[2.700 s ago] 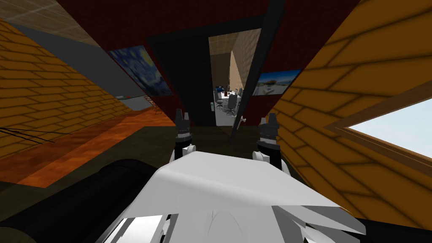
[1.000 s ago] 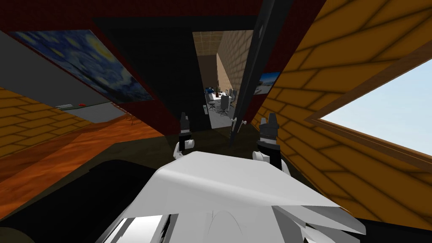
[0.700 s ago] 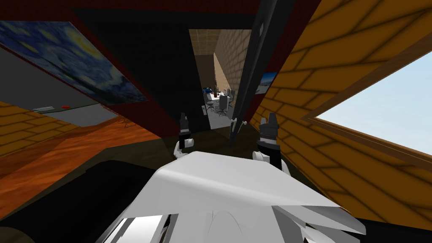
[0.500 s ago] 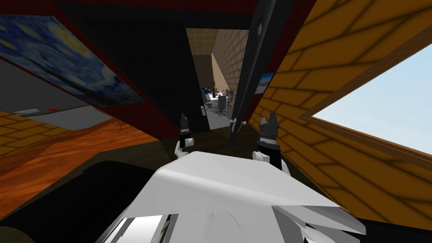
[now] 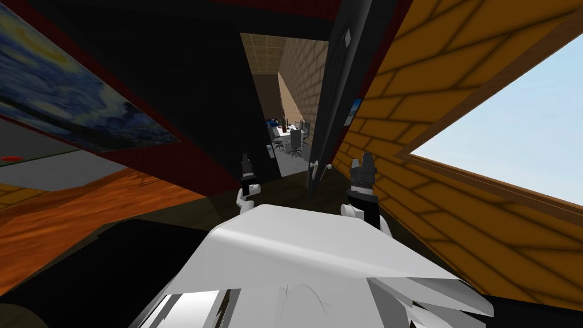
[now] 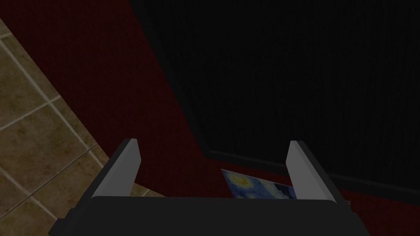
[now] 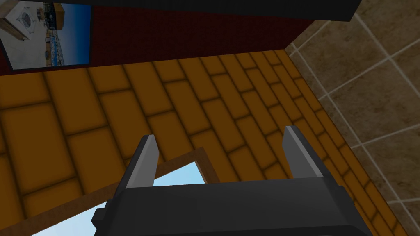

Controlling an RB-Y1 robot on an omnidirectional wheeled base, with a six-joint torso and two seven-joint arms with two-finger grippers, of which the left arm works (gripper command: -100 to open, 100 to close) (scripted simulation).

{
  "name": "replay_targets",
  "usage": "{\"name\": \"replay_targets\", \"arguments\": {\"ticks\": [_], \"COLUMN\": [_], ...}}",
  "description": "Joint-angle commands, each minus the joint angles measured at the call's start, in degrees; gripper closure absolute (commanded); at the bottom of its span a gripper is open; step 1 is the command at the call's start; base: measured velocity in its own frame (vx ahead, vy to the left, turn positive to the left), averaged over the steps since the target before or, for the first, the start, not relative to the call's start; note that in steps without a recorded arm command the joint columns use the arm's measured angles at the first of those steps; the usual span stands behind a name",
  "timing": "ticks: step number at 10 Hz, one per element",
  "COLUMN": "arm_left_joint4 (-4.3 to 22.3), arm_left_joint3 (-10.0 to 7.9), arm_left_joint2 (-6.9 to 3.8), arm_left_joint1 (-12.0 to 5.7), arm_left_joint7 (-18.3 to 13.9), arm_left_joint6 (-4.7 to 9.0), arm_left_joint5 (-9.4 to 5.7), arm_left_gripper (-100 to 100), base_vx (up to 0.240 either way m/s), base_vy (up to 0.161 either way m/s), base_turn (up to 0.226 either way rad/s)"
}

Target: Pull the door open

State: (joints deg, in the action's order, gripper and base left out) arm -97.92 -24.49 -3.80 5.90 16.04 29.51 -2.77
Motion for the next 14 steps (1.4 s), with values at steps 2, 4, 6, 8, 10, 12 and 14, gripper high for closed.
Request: {"name": "replay_targets", "arguments": {"ticks": [2, 4, 6, 8, 10, 12, 14], "arm_left_joint4": [4.06, 6.51, 10.22, 13.31, 15.79, 19.57, 22.35], "arm_left_joint3": [-2.11, -3.47, -6.2, -7.56, -8.92, -11.57, -12.89], "arm_left_joint2": [0.11, 0.04, 0.02, 0.02, 0.03, 0.13, 0.19], "arm_left_joint1": [-2.33, -3.82, -6.79, -8.28, -9.75, -12.64, -14.08], "arm_left_joint7": [0.93, 1.42, 2.42, 2.91, 3.41, 4.37, 4.85], "arm_left_joint6": [-0.03, -0.03, -0.03, -0.03, -0.03, -0.03, -0.03], "arm_left_joint5": [-0.38, -0.66, -1.21, -1.49, -1.76, -2.3, -2.57], "arm_left_gripper": [-100, -100, -100, -100, -100, -100, -100], "base_vx": [0.038, 0.044, 0.038, 0.041, 0.047, 0.044, 0.034], "base_vy": [0.056, 0.07, 0.066, 0.066, 0.071, 0.075, 0.06], "base_turn": [-0.088, -0.127, -0.167, -0.072, -0.126, -0.155, -0.081]}}
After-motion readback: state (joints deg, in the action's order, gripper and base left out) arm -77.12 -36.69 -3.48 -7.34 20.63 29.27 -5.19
